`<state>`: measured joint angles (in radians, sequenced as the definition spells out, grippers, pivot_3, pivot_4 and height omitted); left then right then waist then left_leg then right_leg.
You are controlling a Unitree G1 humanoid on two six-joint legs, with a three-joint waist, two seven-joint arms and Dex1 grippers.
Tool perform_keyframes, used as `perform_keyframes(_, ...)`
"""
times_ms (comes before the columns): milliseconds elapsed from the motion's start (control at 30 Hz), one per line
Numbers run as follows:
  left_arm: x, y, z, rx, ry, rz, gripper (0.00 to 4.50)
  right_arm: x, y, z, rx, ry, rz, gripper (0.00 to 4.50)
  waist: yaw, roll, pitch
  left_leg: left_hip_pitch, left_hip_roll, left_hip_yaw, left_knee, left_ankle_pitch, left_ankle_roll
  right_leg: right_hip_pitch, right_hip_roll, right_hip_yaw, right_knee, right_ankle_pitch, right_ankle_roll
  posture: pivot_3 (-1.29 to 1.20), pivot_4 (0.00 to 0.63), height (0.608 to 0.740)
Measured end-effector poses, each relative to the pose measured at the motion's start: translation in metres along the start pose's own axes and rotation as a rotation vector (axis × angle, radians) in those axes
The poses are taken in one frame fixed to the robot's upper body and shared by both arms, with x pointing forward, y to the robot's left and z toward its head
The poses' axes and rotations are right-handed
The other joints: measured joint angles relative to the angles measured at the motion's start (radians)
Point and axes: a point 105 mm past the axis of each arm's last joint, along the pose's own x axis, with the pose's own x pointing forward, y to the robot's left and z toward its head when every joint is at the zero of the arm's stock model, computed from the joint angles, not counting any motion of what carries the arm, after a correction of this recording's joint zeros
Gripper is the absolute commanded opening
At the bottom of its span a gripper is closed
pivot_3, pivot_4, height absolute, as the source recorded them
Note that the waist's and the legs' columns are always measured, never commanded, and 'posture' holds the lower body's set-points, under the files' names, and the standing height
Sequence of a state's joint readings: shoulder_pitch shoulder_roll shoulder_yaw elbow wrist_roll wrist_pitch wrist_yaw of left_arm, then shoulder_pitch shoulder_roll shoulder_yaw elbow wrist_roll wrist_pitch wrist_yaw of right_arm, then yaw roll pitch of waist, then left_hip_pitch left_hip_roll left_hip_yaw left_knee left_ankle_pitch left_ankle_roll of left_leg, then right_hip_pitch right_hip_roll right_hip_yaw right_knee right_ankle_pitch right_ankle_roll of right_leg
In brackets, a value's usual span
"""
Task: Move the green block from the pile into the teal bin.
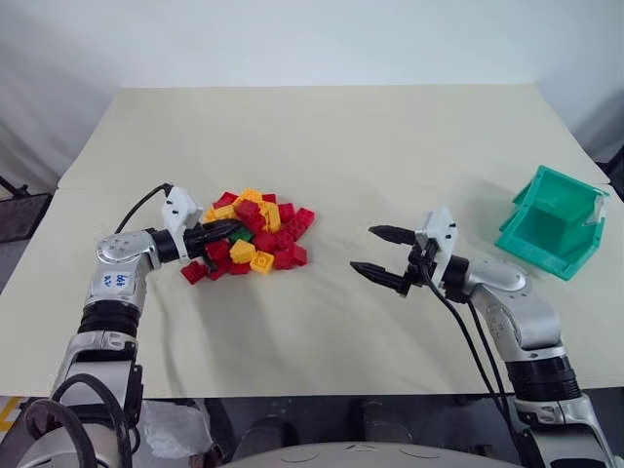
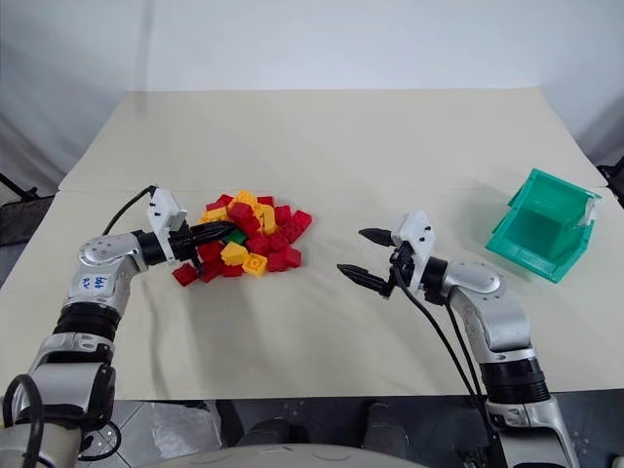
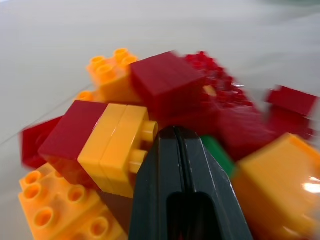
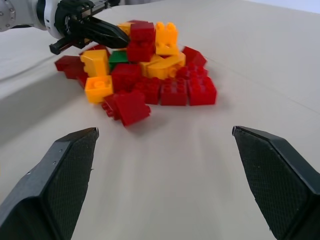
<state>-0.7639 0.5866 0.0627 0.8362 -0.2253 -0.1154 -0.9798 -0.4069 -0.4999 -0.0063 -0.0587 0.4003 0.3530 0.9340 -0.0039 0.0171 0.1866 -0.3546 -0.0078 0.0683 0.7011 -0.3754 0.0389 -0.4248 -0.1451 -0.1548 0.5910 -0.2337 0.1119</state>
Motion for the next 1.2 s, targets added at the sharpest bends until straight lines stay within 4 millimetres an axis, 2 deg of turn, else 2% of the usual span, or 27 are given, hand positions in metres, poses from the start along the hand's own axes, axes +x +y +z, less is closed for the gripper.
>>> perform_keyframes(233, 0.0, 0.006, -0.006, -0.01, 0.004, 0.044, 0.01, 0.002, -0.003, 0.005, -0.014, -0.008, -0.001, 4.5, 0.0, 0.0, 0.0, 0.0, 0.0, 0.0, 0.0, 0.0, 0.0, 0.0, 0.0, 0.0, 0.0, 0.0, 0.0, 0.0, 0.15, 0.74)
perform_keyframes(500, 0.024, -0.024, 0.006, -0.013, -0.065, -0.117, 0.01, 0.005, -0.009, 0.008, -0.016, -0.01, -0.002, 4.5, 0.006, -0.001, 0.0, -0.001, -0.001, 0.0, 0.001, 0.0, 0.001, 0.0, -0.001, 0.0, 0.0, 0.0, 0.0, 0.0, 0.15, 0.74)
perform_keyframes(767, 0.02, -0.046, 0.005, -0.029, -0.059, -0.259, 0.01, 0.006, -0.012, 0.01, -0.02, -0.013, 0.0, 4.5, 0.001, -0.001, 0.0, 0.0, 0.0, 0.0, 0.002, 0.001, 0.001, 0.0, -0.001, 0.001, 0.001, 0.0, 0.0, 0.0, 0.15, 0.74)
perform_keyframes(867, 0.016, -0.042, 0.006, -0.034, -0.064, -0.223, 0.01, 0.007, -0.012, 0.012, -0.031, -0.021, 0.001, 4.5, 0.001, -0.001, 0.0, 0.0, 0.0, -0.001, 0.002, 0.001, 0.001, 0.0, -0.001, 0.001, 0.001, 0.0, 0.0, 0.0, 0.15, 0.74)
perform_keyframes(1000, -0.001, -0.022, 0.017, -0.034, -0.104, -0.107, 0.01, 0.006, -0.013, 0.01, -0.022, -0.016, -0.002, 4.5, 0.0, -0.002, 0.0, 0.0, 0.0, -0.001, 0.001, 0.001, 0.001, 0.0, -0.001, 0.0, 0.001, 0.0, 0.0, 0.0, 0.15, 0.74)
perform_keyframes(1100, -0.022, -0.019, 0.023, -0.013, -0.088, -0.095, 0.6, 0.007, -0.015, 0.01, -0.018, -0.015, 0.0, 4.5, -0.005, -0.002, 0.0, 0.0, 0.0, -0.001, 0.001, 0.0, 0.001, 0.0, -0.001, 0.001, 0.0, 0.0, 0.0, 0.0, 0.15, 0.74)
perform_keyframes(1200, -0.053, -0.029, 0.011, -0.065, 0.018, -0.141, 1.51, 0.008, -0.018, 0.012, -0.023, -0.015, 0.001, 4.5, -0.014, -0.002, 0.0, 0.0, 0.0, -0.001, 0.0, 0.0, 0.001, -0.001, -0.001, 0.001, 0.0, 0.0, 0.0, 0.0, 0.15, 0.74)
